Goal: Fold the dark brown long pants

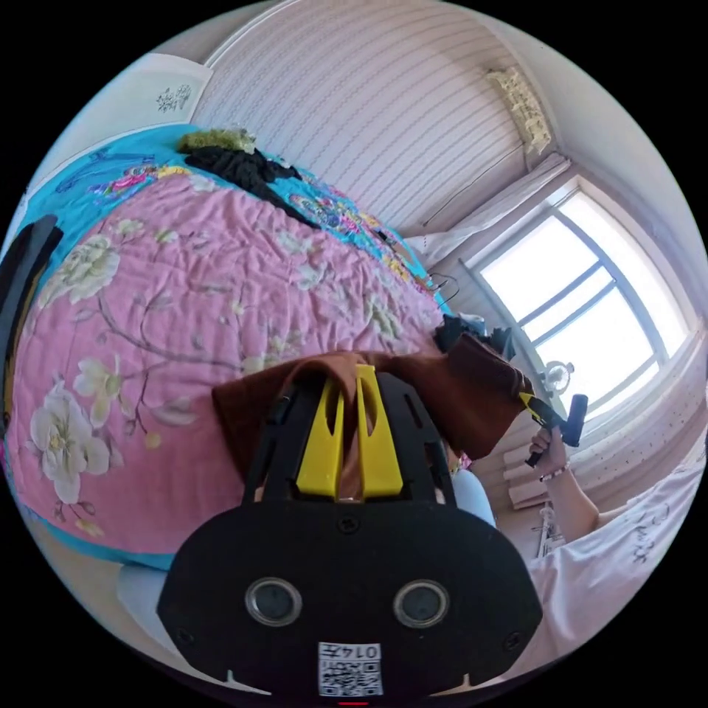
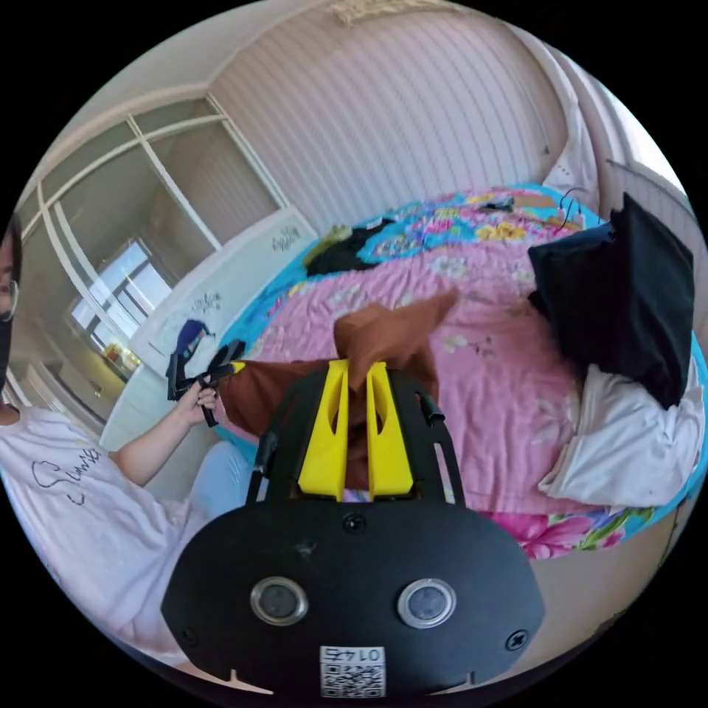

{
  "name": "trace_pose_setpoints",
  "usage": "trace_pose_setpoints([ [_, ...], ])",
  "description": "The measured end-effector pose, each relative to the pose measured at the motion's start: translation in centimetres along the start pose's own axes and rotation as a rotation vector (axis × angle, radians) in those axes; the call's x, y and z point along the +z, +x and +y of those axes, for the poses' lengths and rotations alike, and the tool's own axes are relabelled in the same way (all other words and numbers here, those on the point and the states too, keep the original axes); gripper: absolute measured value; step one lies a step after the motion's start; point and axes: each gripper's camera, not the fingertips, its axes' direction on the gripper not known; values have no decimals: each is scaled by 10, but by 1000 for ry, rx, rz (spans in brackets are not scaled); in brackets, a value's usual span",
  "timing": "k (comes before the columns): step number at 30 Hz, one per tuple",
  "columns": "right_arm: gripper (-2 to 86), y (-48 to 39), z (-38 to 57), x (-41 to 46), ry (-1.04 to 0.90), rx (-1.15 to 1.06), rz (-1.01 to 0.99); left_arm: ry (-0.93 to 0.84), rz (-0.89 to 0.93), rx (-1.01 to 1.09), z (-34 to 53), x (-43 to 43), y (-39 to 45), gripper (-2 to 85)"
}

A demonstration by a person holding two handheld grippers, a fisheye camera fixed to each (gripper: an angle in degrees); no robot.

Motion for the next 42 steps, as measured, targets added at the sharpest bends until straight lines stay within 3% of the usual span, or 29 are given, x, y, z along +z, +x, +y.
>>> trace_pose_setpoints([
  [8, 23, 59, -112, -156, 344, -97, 106, 205, 139, 339, -99, -120, 107, -9],
  [12, 24, 104, -103, -203, 422, -43, 192, 324, 109, 438, -84, -202, 115, -9],
  [15, 26, 165, -63, -210, 446, 139, 162, 342, 29, 422, -36, -239, 83, -8],
  [17, 28, 210, -31, -195, 391, 322, 128, 284, 0, 309, 0, -243, 48, -8],
  [21, 34, 284, 33, -114, 33, 613, 192, 59, -155, -31, 90, -204, -37, -7],
  [24, 38, 299, 44, -71, -122, 666, 292, -122, -216, -133, 132, -165, -66, -4],
  [26, 43, 303, 38, -67, -120, 673, 292, -114, -215, -145, 142, -165, -69, 1],
  [32, 58, 273, -37, -50, -182, 505, 595, -161, -243, 30, 153, -189, -50, 28],
  [35, 52, 232, -75, -25, -59, 417, 738, -190, -249, 41, 168, -195, -45, 38],
  [40, 29, 132, -108, 39, 350, 183, 1067, 17, -328, 90, 205, -234, -23, 81],
  [42, 43, 104, -122, 76, 311, 29, 950, 120, -381, 127, 216, -244, -13, 100],
])
